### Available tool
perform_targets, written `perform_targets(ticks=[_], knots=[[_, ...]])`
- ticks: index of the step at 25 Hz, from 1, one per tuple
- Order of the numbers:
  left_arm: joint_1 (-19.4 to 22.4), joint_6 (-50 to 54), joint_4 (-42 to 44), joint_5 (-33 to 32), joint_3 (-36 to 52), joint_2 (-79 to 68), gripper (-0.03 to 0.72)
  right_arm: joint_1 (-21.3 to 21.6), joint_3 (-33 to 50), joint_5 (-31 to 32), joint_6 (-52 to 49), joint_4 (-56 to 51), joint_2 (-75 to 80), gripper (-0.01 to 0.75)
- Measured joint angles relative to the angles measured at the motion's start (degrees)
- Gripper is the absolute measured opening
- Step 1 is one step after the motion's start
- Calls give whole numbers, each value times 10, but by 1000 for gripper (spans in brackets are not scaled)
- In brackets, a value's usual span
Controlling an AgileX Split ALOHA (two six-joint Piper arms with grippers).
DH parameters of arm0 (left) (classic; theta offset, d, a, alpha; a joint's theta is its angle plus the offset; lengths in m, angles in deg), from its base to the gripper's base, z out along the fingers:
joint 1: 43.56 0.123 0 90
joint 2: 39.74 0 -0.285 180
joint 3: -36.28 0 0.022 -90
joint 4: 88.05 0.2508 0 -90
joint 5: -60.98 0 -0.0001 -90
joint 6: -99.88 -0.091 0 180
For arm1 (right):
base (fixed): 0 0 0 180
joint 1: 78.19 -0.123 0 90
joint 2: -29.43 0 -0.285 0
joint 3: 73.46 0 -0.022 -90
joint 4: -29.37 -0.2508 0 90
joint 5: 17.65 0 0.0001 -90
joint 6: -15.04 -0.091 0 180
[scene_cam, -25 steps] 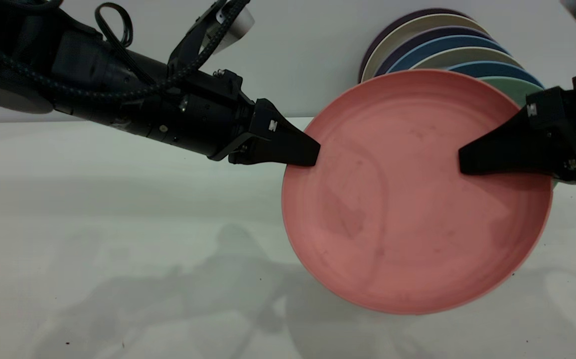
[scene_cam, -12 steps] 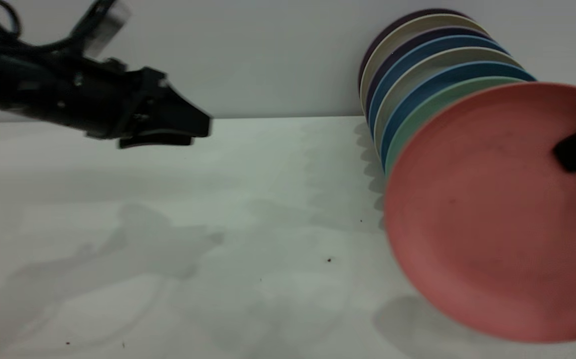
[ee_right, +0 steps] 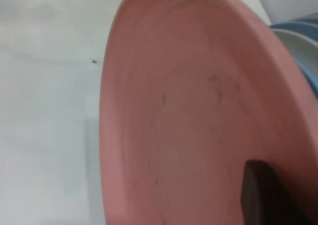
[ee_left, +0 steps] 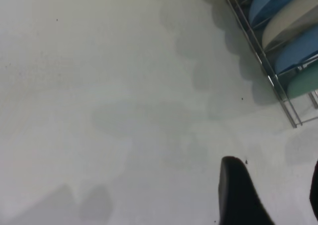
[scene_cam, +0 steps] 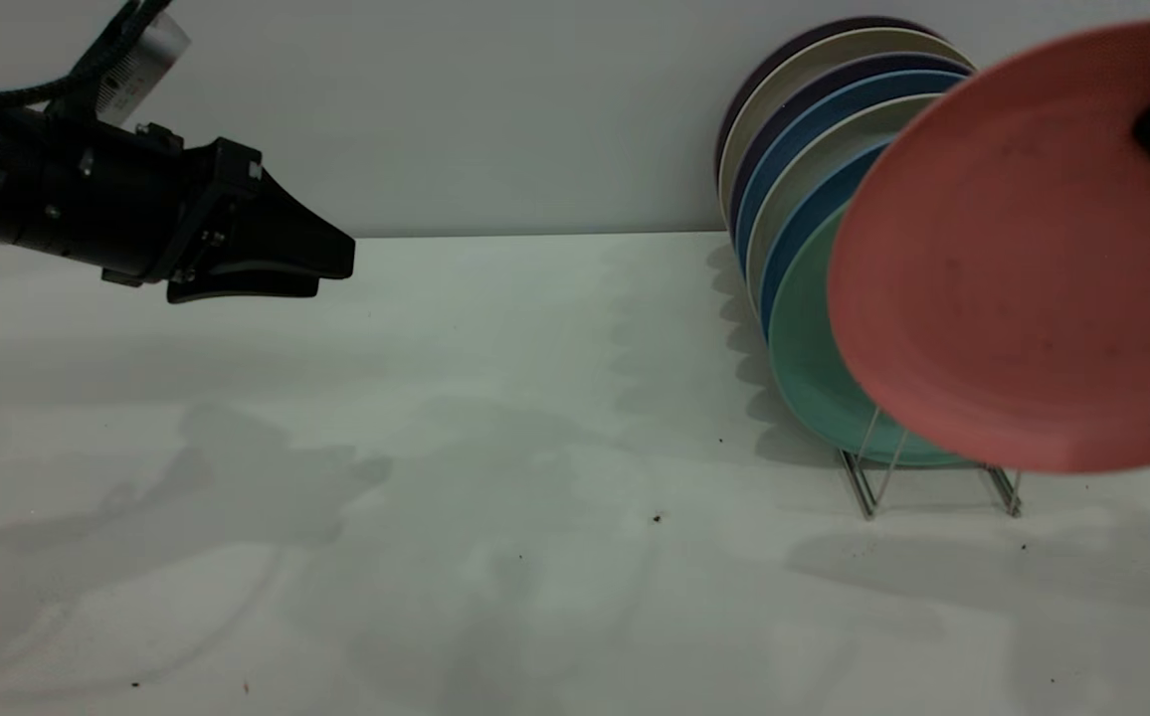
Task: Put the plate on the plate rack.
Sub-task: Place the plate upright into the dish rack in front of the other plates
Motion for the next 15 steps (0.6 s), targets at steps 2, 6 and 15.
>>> perform_targets(ticks=[2,6,15], knots=[[0,1,7,0,0,0,387,0,-27,8,0,11,18,101],[0,0,17,0,0,0,387,0,-73,25,0,37,48,101],[0,0,20,12,0,0,387,0,-146,44,0,71,92,101]])
